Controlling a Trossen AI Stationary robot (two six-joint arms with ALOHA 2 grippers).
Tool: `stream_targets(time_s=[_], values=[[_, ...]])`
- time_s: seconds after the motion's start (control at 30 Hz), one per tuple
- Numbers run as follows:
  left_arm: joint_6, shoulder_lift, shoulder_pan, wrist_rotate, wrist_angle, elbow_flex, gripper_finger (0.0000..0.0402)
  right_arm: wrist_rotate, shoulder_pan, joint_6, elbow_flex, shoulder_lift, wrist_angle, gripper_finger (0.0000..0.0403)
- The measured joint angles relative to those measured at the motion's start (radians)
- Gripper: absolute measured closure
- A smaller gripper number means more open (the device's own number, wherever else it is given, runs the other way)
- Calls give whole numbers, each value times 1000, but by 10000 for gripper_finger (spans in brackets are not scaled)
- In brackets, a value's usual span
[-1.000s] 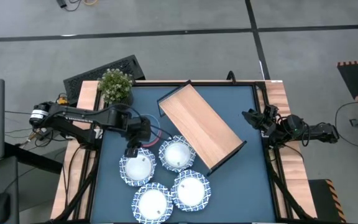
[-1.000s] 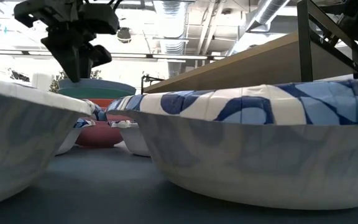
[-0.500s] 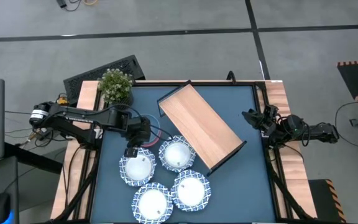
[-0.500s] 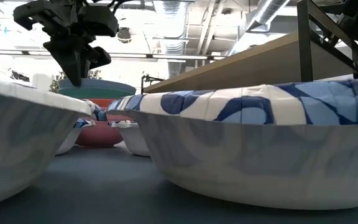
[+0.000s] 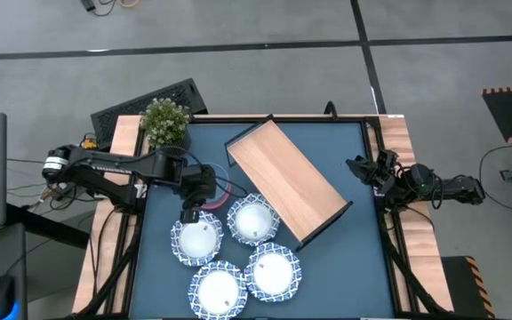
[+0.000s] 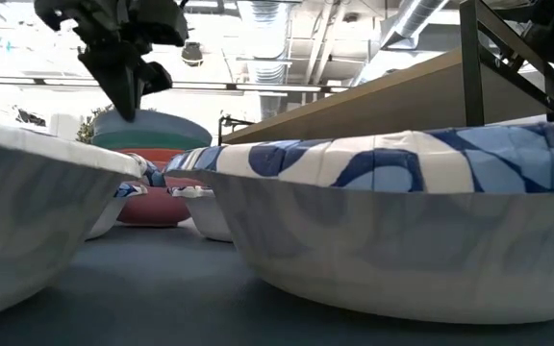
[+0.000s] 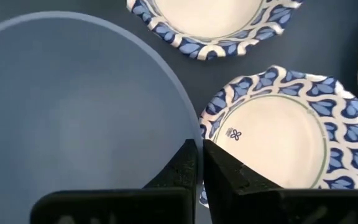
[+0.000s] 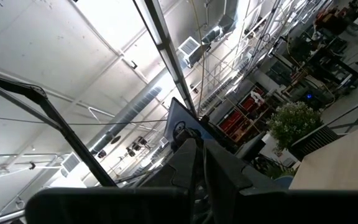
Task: Place and stack plates onto a shelf
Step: Put the blue bowl on the shelf
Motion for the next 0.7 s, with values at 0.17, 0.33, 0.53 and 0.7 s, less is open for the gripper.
stream_targets(time_s=[0.17, 0.33, 0.53, 0.7], values=[[-19, 0, 0, -15, -63, 55, 401, 0, 0, 0, 0, 0, 0, 345], [-36, 0, 0, -76, -124, 140, 401, 0, 0, -1, 0, 0, 0, 345], [-29, 0, 0, -149, -205, 280, 401, 1, 0, -2, 0, 0, -1, 345], [-17, 0, 0, -193, -191, 409, 401, 2, 0, -14, 0, 0, 0, 345]])
